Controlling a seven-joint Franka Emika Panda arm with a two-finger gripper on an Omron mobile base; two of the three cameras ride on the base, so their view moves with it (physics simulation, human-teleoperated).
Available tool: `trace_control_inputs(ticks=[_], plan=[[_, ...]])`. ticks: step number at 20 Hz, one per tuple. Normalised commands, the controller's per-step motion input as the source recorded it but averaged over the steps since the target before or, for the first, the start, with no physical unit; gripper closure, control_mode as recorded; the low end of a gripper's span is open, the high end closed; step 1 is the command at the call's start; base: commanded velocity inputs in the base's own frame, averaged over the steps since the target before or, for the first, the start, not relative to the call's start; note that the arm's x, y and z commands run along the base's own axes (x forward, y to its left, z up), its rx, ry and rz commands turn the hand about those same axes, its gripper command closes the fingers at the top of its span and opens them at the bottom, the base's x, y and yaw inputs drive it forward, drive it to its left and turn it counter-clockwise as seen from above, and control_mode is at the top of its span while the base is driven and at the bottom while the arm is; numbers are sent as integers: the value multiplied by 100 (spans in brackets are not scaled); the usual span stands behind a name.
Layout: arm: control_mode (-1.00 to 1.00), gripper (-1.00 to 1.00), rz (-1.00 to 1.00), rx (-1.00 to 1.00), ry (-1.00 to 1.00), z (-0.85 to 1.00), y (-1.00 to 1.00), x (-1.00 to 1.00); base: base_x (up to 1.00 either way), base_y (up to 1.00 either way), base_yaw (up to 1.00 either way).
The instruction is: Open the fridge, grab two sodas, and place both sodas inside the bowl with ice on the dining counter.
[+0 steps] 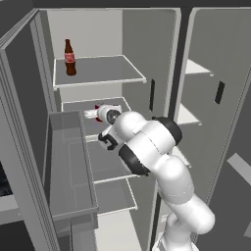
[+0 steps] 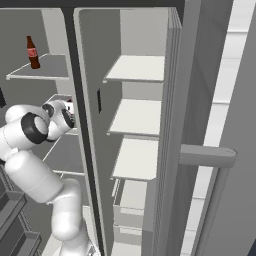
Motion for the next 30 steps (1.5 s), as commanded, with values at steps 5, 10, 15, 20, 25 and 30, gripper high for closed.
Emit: trace_control_inputs(ticks=[5, 10, 15, 20, 25, 30], plan=[[-100, 100, 0, 0, -2, 0, 0, -27, 0, 0, 0], [-100, 100, 0, 0, -2, 4, 0, -51, 0, 0, 0], [-100, 100, 0, 0, 2, 28, 0, -55, 0, 0, 0], [-100, 100, 0, 0, 10, 45, 1, -46, 0, 0, 0], [-100, 100, 0, 0, 18, 44, 2, -45, 0, 0, 0], [-100, 100, -1, 0, 19, 39, 0, -55, 0, 0, 0]])
